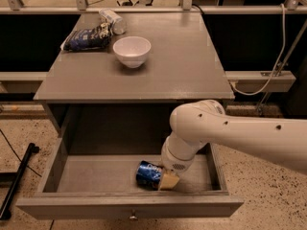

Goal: Pick pepsi can from top drawer and place on counter

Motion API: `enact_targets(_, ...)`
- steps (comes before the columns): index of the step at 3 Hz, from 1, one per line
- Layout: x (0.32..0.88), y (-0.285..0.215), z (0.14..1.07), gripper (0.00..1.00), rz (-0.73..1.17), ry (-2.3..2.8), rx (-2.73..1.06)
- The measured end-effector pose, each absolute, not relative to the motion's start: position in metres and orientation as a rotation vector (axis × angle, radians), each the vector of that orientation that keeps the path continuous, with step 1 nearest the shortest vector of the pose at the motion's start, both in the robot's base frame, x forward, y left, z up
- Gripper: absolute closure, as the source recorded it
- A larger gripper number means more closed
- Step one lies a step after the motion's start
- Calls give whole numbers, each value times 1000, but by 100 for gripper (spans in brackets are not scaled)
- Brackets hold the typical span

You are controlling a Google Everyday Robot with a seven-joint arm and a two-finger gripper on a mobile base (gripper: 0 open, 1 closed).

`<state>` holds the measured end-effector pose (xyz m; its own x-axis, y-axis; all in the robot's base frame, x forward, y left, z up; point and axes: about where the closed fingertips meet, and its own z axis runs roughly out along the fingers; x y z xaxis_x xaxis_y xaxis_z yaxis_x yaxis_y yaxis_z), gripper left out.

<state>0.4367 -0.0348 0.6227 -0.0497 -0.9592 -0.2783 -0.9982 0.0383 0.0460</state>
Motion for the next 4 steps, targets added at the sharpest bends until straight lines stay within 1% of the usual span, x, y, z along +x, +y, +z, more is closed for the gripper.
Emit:
enact_targets(1,446,-35,639,79,346,2123,-2007)
enact_targets(2,476,-34,703,100,343,2047,-1960)
enact_targets(4,531,-20,816,100,331,1817,-2094)
